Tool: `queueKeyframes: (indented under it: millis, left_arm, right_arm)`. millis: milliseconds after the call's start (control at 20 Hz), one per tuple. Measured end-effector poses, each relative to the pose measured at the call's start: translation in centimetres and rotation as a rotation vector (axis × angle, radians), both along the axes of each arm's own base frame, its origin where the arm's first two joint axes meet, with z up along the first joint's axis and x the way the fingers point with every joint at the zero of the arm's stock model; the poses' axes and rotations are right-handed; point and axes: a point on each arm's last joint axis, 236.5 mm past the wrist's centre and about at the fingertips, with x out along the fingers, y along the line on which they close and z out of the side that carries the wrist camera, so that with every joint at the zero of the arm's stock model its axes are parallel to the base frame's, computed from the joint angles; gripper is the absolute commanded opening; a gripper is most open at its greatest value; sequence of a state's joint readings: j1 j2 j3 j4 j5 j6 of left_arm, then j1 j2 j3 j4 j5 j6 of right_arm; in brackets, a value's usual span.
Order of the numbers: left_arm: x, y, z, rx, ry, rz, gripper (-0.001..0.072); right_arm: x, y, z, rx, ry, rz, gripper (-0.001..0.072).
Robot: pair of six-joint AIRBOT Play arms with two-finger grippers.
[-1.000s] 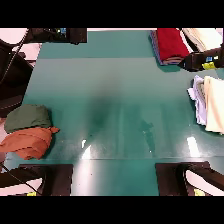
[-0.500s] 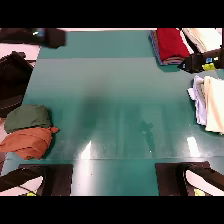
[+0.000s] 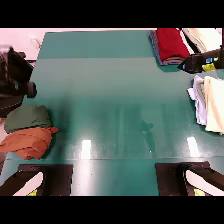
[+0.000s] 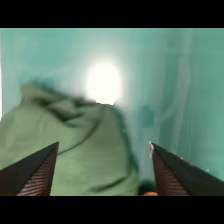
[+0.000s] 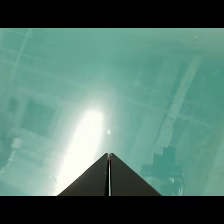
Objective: Fold the shirts.
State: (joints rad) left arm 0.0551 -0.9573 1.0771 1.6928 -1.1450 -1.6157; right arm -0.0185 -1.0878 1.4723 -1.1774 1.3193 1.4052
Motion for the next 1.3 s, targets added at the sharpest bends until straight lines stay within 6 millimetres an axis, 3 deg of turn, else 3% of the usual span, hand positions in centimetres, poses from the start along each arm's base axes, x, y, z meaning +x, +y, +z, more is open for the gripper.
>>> queueKeyframes:
  millis: [250,400,450,500,550,650,800,950,1150,1300]
  left_arm:
    - [-1.0,4.2,-7.0,0.01,0.035,0.111,0.066]
    - [-1.2,4.9,-9.9,-0.002,0.08,0.133,0.0656]
    - [-1.3,4.9,-10.5,-0.011,0.092,0.14,0.0452]
    - [-1.4,4.8,-10.8,-0.021,0.1,0.145,0.011]
    - [-1.5,4.8,-10.9,-0.027,0.11,0.15,0.0032]
    - [-1.4,5.0,-10.1,-0.029,0.115,0.157,0.0027]
    - [0.4,5.0,-5.0,-0.013,0.032,0.141,0.0026]
    - [2.8,2.3,4.3,0.005,-0.137,0.051,0.0025]
    - [3.4,-6.5,16.3,-0.017,-0.355,-0.18,0.0025]
    - [2.0,-14.6,21.4,-0.07,-0.471,-0.394,0.0025]
  right_arm:
    - [0.0,0.0,0.0,0.0,0.001,0.0,0.0023]
    - [0.1,0.0,-0.2,0.002,0.005,0.001,0.0023]
    - [0.1,0.1,-0.2,0.003,0.005,0.001,0.0023]
    - [0.1,0.1,-0.2,0.004,0.006,0.002,0.0023]
    - [0.1,0.1,-0.2,0.004,0.006,0.002,0.0023]
    - [0.1,0.1,-0.2,0.004,0.005,0.002,0.0023]
    - [0.3,0.1,0.3,0.006,-0.011,-0.001,0.0022]
    - [0.8,0.1,2.5,0.009,-0.072,-0.006,0.0022]
    - [1.4,0.0,7.7,0.009,-0.211,-0.013,0.0022]
    - [1.3,-0.1,11.9,0.008,-0.321,-0.019,0.0022]
